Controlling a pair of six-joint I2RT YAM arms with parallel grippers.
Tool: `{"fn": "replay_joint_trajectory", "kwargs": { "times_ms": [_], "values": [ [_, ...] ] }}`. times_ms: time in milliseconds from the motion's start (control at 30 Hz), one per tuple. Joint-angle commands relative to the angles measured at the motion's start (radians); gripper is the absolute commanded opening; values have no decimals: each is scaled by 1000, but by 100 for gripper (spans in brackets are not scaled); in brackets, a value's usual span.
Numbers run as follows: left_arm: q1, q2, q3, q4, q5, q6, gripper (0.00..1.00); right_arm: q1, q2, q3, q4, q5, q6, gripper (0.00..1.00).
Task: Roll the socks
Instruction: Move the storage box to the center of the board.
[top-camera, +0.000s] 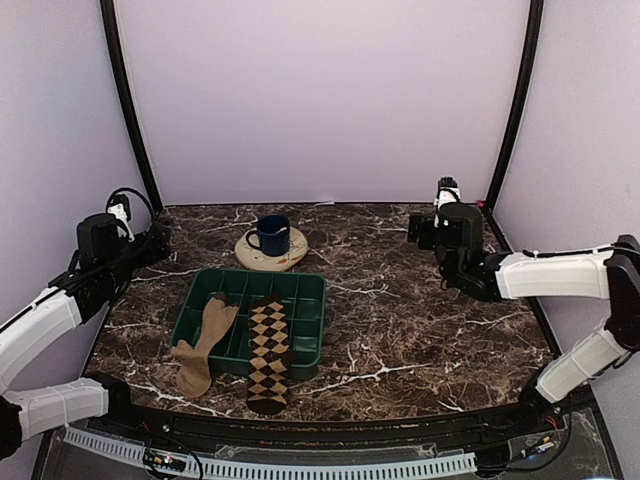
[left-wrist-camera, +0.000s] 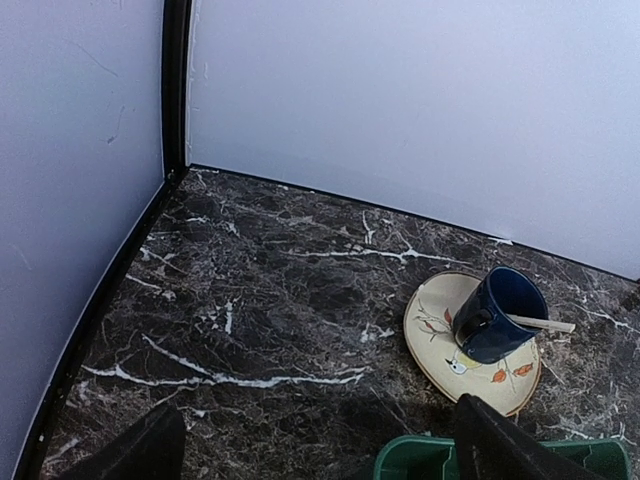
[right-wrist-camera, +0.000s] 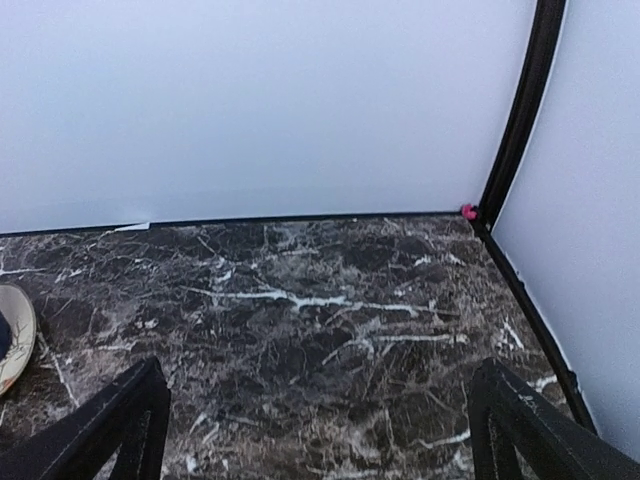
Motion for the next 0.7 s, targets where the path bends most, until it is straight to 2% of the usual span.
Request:
{"fn": "replay_joint_trajectory", "kwargs": {
  "times_ms": [0, 67, 133, 200, 300, 667],
  "values": [
    [-11, -2, 58, -157, 33, -10, 95, -11, 159, 150, 28, -39, -113, 97],
    [-14, 17, 90, -223, 38, -1, 96, -1, 238, 276, -143, -161, -61, 84],
    [-17, 51, 137, -301, 38, 6, 95, 11, 287, 338, -212, -282, -32, 68],
    [-20, 82, 178, -362, 65, 7, 95, 40, 301, 336, -219, -325, 11, 65],
    [-25, 126, 229, -443, 108, -2, 93, 120, 285, 308, -230, -306, 54, 64],
    [-30, 253, 284, -513, 197, -10, 81, 354, 354, 466, -541, -253, 348, 57]
  ]
}}
